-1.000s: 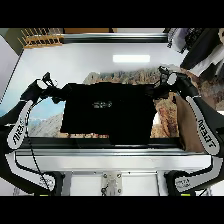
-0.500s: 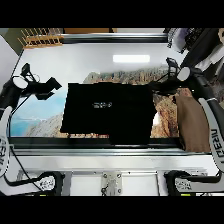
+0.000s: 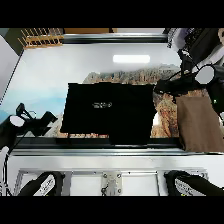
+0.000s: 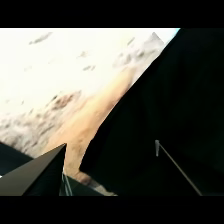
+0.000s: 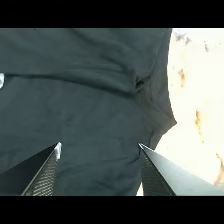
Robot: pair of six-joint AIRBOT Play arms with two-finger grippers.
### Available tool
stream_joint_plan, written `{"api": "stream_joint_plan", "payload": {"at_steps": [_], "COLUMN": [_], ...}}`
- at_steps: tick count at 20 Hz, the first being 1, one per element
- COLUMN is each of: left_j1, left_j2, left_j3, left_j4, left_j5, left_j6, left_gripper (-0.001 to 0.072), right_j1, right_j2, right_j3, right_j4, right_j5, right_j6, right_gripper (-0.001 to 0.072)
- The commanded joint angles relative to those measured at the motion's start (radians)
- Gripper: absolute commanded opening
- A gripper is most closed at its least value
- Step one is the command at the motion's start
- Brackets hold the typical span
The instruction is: Fold the clothes and pants, and hang the long-sleeved shirts on hangers.
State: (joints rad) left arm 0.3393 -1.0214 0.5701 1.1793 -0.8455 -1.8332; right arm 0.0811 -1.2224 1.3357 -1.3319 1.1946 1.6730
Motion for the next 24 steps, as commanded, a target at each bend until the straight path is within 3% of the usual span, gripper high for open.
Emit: {"api": "stream_joint_plan", "payload": {"at_steps": [1,5,7,12,13,14,15,16,20,21,24], "left_j1": [0.009,0.007,-0.036,-0.191,-0.200,-0.203,-0.202,-0.202,-0.203,-0.203,-0.203], "left_j2": [0.043,-0.008,-0.039,-0.149,-0.169,-0.185,-0.190,-0.189,-0.128,-0.111,-0.076], "left_j3": [-0.126,-0.156,-0.146,-0.063,-0.039,-0.015,0.000,0.011,0.014,0.013,0.013], "left_j4": [-0.058,-0.095,-0.154,-0.160,-0.161,-0.159,-0.158,-0.151,-0.149,-0.149,-0.151], "left_j5": [0.048,0.048,0.081,0.151,0.151,0.148,0.148,0.142,0.093,0.088,0.095], "left_j6": [-0.026,-0.021,0.024,-0.020,-0.027,-0.026,-0.026,-0.025,0.056,0.067,0.072], "left_gripper": [0.0602,0.0602,0.0602,0.0601,0.0573,0.0293,0.0102,0.0053,0.0052,0.0012,0.0014], "right_j1": [0.012,0.012,0.012,0.011,0.010,0.007,0.000,-0.009,-0.071,-0.093,-0.147], "right_j2": [0.018,0.018,0.018,0.018,0.018,0.019,0.023,0.034,0.137,0.167,0.219], "right_j3": [-0.011,-0.011,-0.012,-0.013,-0.015,-0.022,-0.036,-0.064,-0.358,-0.463,-0.734], "right_j4": [0.018,0.020,0.026,0.033,0.024,0.021,0.023,0.022,0.023,0.026,0.126], "right_j5": [0.006,-0.004,-0.019,0.007,0.024,0.042,0.061,0.077,0.087,0.071,-0.014], "right_j6": [0.001,0.004,0.004,0.003,0.003,-0.004,-0.020,-0.024,0.005,0.032,0.055], "right_gripper": [0.0526,0.0526,0.0526,0.0526,0.0526,0.0526,0.0526,0.0526,0.0526,0.0527,0.0542]}}
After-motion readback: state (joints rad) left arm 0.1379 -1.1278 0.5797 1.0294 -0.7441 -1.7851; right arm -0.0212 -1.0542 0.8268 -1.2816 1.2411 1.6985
